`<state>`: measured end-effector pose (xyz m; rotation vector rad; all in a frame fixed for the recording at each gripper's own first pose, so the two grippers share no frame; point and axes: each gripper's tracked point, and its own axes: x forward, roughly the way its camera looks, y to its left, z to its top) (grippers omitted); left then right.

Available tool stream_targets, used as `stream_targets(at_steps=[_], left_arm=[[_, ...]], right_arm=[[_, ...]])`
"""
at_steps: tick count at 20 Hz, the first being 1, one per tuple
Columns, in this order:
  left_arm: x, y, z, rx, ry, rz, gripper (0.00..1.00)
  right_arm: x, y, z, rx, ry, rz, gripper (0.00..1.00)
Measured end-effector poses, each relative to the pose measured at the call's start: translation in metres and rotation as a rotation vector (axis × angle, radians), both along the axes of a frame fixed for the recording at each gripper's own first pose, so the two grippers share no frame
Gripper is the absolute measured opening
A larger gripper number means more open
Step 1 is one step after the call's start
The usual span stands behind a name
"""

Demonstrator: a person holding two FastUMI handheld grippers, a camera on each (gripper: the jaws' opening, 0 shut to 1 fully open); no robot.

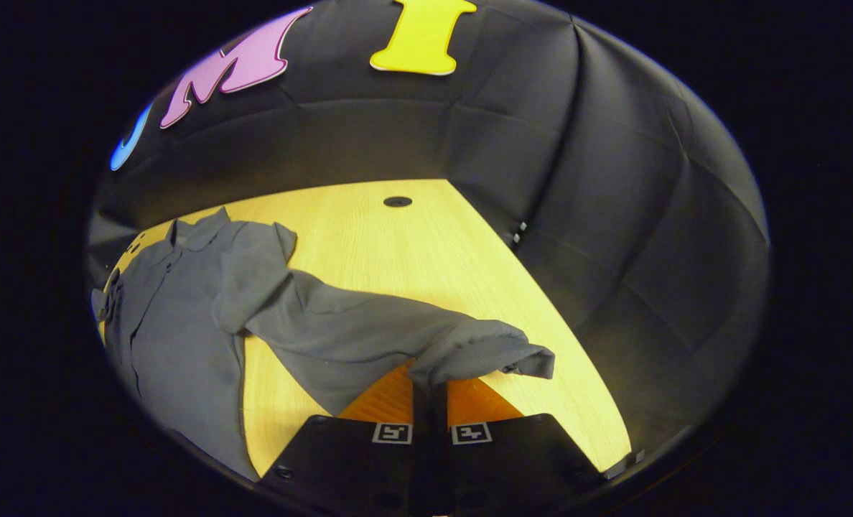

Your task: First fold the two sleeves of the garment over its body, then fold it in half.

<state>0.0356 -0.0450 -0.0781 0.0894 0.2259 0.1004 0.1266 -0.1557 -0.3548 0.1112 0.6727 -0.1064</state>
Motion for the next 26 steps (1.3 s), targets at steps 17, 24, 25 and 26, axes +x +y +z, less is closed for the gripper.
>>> stream_targets(at_steps=[17,24,25,26], left_arm=[[0.013,0.117,-0.011,-0.028,-0.027,-0.118,0.98],[0.006,0.183,-0.045,-0.087,0.027,-0.056,0.98],[0.007,0.194,-0.048,-0.088,0.031,-0.041,0.98],[0.007,0.205,-0.053,-0.086,0.031,-0.029,0.98]], right_arm=[[-0.03,0.129,0.198,-0.051,-0.321,-0.065,0.1],[0.016,0.283,0.247,0.064,-0.458,0.161,0.05],[0.021,0.304,0.248,0.072,-0.467,0.196,0.05],[0.025,0.326,0.248,0.076,-0.468,0.228,0.05]])
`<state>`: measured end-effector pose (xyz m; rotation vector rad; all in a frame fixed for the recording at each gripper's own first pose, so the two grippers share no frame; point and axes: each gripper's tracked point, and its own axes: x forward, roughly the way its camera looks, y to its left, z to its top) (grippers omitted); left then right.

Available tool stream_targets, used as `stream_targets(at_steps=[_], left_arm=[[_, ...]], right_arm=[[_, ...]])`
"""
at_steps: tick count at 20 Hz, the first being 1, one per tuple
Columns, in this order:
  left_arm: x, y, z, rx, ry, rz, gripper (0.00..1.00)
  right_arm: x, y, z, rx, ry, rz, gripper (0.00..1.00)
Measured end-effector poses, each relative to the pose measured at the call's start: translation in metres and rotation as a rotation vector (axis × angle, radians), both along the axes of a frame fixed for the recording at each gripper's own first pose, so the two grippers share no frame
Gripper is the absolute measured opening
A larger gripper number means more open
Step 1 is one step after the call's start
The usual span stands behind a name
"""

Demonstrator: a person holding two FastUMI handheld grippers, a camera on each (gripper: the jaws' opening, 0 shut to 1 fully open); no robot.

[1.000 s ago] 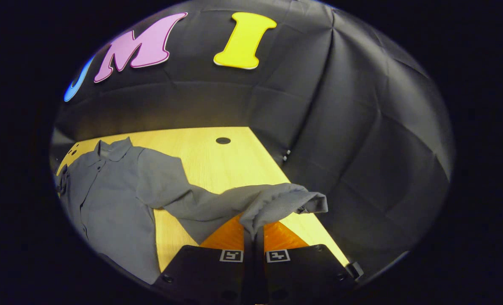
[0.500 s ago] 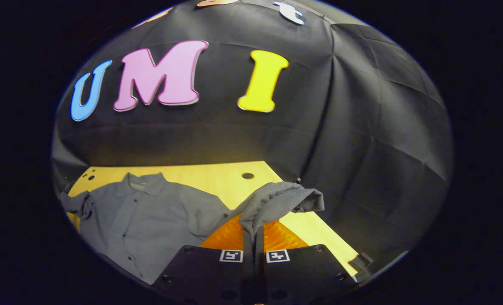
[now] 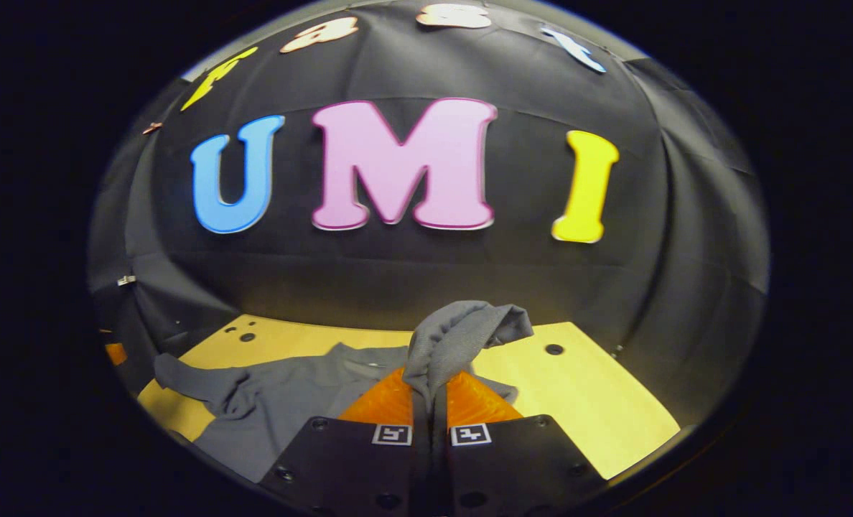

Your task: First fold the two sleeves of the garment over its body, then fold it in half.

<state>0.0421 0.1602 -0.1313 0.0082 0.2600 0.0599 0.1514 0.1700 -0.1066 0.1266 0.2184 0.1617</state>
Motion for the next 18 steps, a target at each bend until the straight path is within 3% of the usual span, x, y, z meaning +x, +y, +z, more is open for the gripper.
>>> stream_targets(at_steps=[6,14,18], left_arm=[[0.01,0.058,-0.022,0.025,0.021,0.052,0.98],[0.049,0.103,-0.07,-0.004,0.093,0.09,0.98],[0.07,0.121,-0.093,-0.011,0.121,0.11,0.98]], right_arm=[[0.013,0.108,-0.04,-0.033,0.06,0.146,0.05],[0.013,0.197,-0.114,-0.071,0.21,0.253,0.05],[0.002,0.222,-0.146,-0.046,0.31,0.303,0.19]])
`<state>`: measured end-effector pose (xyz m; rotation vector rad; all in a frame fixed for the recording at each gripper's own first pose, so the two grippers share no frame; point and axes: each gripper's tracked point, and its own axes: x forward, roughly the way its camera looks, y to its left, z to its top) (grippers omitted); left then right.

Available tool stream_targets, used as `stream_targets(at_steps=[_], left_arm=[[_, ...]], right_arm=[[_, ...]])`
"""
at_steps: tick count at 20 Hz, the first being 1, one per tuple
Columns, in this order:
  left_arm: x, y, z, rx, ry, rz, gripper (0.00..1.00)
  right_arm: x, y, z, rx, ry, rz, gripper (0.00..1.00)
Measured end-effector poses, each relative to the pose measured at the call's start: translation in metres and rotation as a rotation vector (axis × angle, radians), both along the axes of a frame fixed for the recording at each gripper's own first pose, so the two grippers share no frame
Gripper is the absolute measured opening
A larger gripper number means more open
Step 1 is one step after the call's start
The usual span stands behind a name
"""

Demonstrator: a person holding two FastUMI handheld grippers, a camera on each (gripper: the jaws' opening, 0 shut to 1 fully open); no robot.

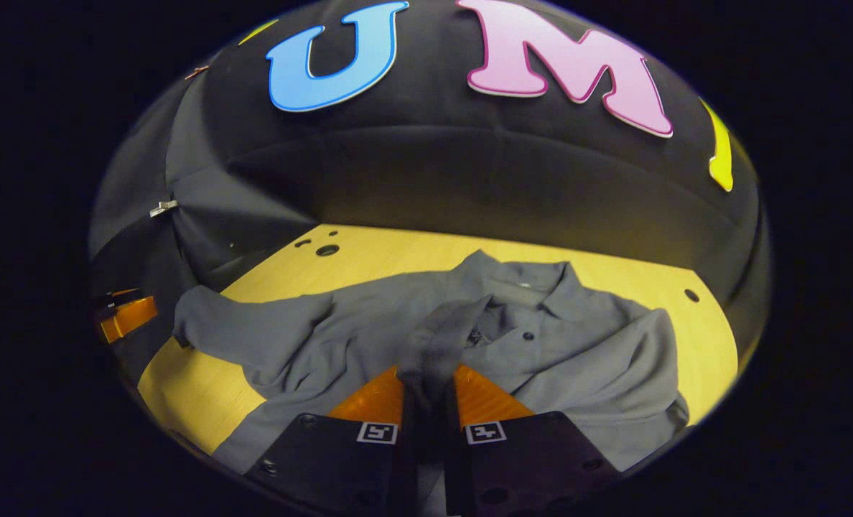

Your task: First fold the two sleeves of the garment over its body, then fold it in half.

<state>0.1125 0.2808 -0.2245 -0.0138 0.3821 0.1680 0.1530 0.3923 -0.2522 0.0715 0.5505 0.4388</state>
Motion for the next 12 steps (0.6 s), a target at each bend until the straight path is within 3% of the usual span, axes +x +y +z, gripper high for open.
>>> stream_targets(at_steps=[3,6,12], left_arm=[[0.013,0.01,-0.017,0.004,0.031,0.01,0.98],[0.027,0.017,-0.032,0.021,0.056,0.005,0.98],[0.048,0.024,-0.066,0.045,0.149,-0.024,0.98]], right_arm=[[-0.015,0.014,-0.011,0.044,0.059,0.035,0.24],[-0.032,0.03,-0.005,0.103,0.095,0.086,0.66],[-0.06,0.014,0.032,0.125,0.06,0.116,0.68]])
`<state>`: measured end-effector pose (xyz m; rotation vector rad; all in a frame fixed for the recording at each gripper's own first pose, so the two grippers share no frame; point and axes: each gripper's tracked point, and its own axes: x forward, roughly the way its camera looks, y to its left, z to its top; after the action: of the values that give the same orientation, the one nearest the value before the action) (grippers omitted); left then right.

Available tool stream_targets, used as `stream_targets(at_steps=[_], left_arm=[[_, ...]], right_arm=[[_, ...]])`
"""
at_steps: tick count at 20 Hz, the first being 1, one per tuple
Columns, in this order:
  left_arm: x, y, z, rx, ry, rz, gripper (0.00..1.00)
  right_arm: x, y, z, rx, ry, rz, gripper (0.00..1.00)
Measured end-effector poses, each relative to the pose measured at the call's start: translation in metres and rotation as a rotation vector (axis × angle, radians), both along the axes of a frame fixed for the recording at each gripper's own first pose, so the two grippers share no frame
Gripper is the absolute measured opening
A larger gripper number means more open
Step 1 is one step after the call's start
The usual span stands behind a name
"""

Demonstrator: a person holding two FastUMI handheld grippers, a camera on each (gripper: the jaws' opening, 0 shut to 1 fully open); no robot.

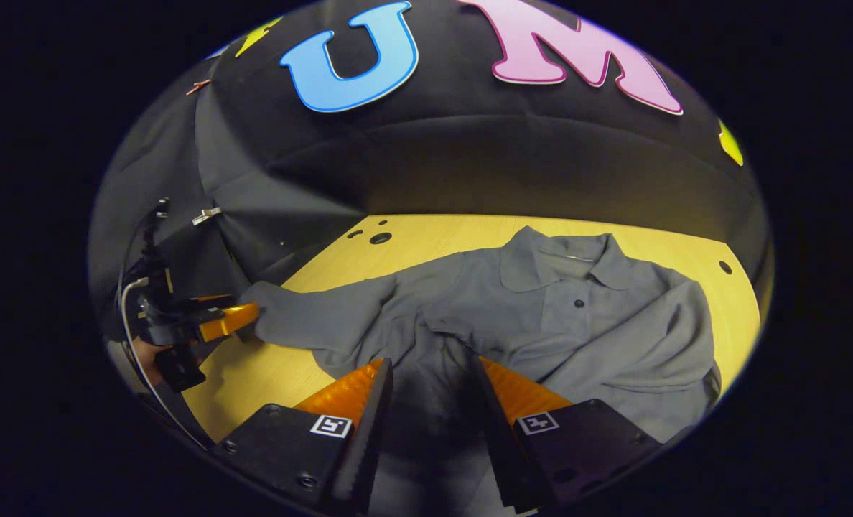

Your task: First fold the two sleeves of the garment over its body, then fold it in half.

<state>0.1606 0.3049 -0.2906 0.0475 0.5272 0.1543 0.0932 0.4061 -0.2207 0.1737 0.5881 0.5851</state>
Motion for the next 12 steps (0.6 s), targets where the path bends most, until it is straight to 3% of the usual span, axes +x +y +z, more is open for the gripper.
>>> stream_targets(at_steps=[6,9,12], left_arm=[[0.004,0.007,-0.04,0.014,0.139,0.012,0.98],[0.004,-0.009,-0.055,-0.039,0.189,-0.017,1.0],[0.011,-0.028,-0.051,-0.087,0.174,-0.074,0.46]], right_arm=[[-0.028,-0.048,0.017,-0.018,-0.008,-0.048,0.68],[-0.044,-0.067,0.018,-0.016,0.003,-0.075,0.68],[-0.058,-0.087,0.017,-0.034,-0.002,-0.104,0.68]])
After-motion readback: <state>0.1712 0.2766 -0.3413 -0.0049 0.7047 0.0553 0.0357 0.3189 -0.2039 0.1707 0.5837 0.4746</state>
